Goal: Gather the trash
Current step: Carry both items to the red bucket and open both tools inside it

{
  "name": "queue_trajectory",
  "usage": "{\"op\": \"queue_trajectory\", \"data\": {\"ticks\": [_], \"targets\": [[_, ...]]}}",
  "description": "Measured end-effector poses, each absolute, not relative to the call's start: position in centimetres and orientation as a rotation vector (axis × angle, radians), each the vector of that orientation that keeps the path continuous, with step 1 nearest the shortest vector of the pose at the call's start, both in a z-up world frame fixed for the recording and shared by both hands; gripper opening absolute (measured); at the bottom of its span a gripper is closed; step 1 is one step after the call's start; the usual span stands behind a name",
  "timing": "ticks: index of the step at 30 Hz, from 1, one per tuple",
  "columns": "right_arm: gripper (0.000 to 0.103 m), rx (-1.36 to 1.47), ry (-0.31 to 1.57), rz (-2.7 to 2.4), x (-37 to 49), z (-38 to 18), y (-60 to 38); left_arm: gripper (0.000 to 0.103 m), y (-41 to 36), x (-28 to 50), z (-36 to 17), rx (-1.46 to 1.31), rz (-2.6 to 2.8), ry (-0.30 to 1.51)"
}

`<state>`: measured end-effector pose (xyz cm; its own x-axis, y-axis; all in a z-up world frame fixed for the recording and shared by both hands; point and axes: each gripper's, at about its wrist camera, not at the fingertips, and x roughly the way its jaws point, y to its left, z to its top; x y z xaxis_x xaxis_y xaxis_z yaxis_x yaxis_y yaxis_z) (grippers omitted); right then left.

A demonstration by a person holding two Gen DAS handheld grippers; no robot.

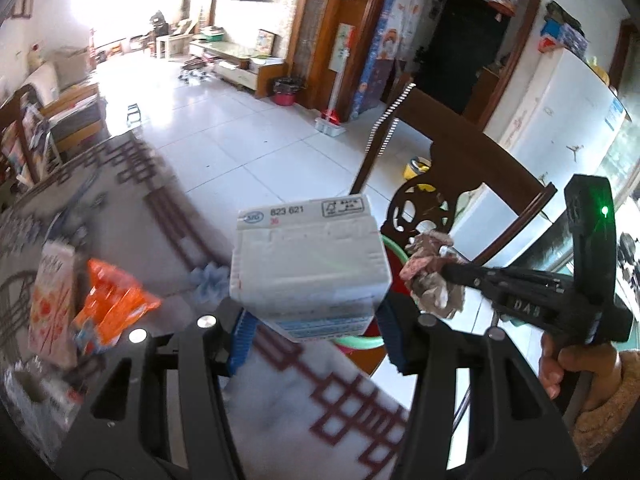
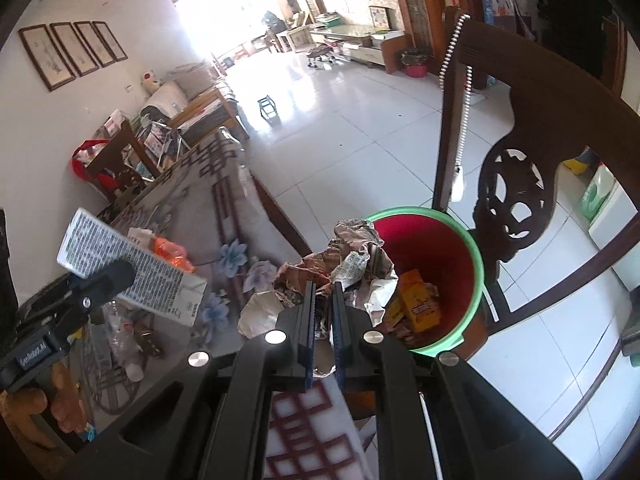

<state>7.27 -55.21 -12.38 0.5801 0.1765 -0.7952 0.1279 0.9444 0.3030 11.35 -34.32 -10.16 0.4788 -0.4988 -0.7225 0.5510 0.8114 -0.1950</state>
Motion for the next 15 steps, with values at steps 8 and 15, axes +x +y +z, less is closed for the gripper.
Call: {"op": "queue_trajectory", "data": {"ticks": [8,15], "targets": [[0.008,0.379,0.970,-0.024,8.4,-13.7,-58.5,0.051,-40.1,13.9,-11.1,0.102,-0.729,0.878],[0.011,0.370,0.981,-0.081,9.5,-14.8,-60.9,0.051,-44.0,16.0,-13.0,0.130,-0.788,0.920]]}}
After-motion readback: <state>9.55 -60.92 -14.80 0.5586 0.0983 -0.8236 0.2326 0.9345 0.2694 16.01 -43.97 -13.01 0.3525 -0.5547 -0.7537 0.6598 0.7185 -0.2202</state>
